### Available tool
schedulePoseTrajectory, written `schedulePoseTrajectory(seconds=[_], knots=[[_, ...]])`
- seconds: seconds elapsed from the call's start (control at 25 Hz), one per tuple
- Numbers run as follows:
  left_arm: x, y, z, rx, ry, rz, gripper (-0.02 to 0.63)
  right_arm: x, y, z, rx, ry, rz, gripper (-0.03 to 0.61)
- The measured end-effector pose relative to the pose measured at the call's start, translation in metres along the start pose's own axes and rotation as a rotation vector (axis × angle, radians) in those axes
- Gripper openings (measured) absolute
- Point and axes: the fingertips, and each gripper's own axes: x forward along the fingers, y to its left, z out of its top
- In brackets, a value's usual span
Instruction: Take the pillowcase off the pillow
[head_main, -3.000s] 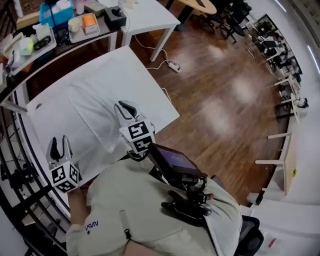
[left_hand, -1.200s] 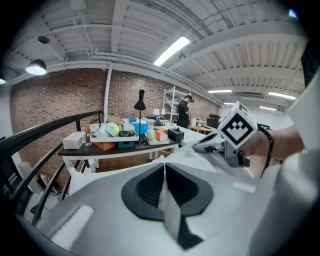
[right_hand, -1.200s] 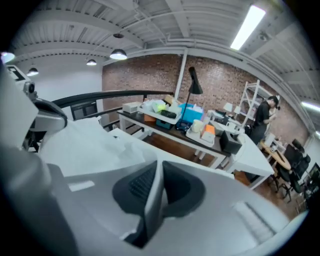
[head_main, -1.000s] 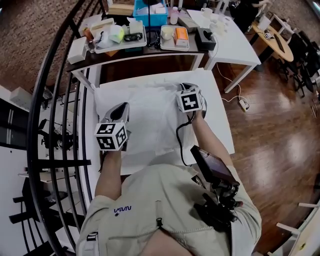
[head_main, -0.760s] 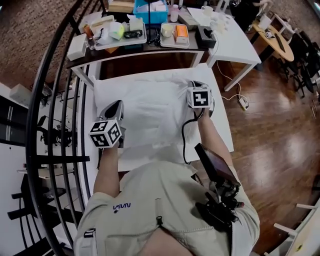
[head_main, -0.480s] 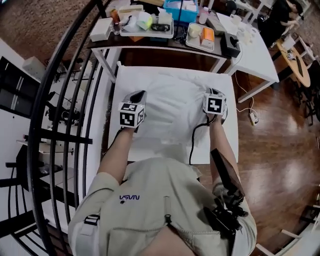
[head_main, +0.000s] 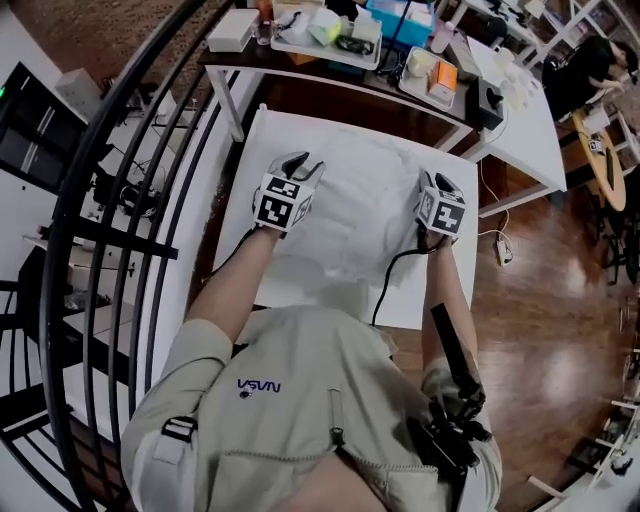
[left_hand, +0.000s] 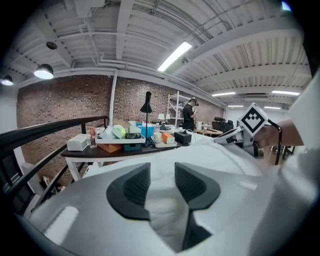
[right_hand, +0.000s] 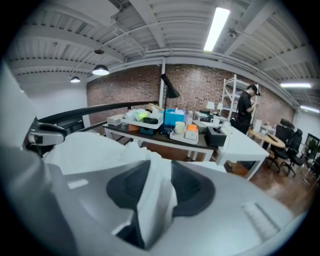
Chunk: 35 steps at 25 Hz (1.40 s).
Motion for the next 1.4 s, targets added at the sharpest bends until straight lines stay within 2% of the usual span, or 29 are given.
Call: schedulePoseTrajectory(seconds=[0.16, 0.32, 0.44, 0.68, 0.8, 0.92, 1.12, 1.4], knots=[[-0.025, -0.006, 0.020, -0.012, -0.068, -0.006, 0.178, -0.019, 0.014, 0.016, 0.026, -0.077, 0.011, 0.121], [-0.050, -0.029, 0.034, 0.028, -0.127, -0.030, 0.183, -0.048, 0.030, 0.025, 0.059, -0.154, 0.032, 0.121], [-0.063, -0.055, 0.034, 0.038, -0.139, -0.076, 0.184, -0.073, 0.041, 0.018, 0.094, -0.180, 0.039, 0.121], [-0.081, -0.087, -0.006, 0.028, -0.087, -0.144, 0.183, -0.110, 0.080, -0.019, 0.151, -0.171, 0.056, 0.121], [-0.085, -0.100, -0.024, 0.018, -0.055, -0.150, 0.183, -0.128, 0.093, -0.033, 0.132, -0.169, 0.068, 0.121], [-0.092, -0.110, -0.038, 0.033, -0.038, -0.130, 0.184, -0.139, 0.100, -0.053, 0.113, -0.162, 0.088, 0.121], [-0.098, -0.119, -0.059, 0.044, 0.009, -0.057, 0.189, -0.146, 0.115, -0.088, 0.101, -0.132, 0.186, 0.121], [-0.097, -0.152, -0.098, 0.062, 0.119, 0.014, 0.209, -0.162, 0.119, -0.133, 0.025, -0.090, 0.297, 0.121]])
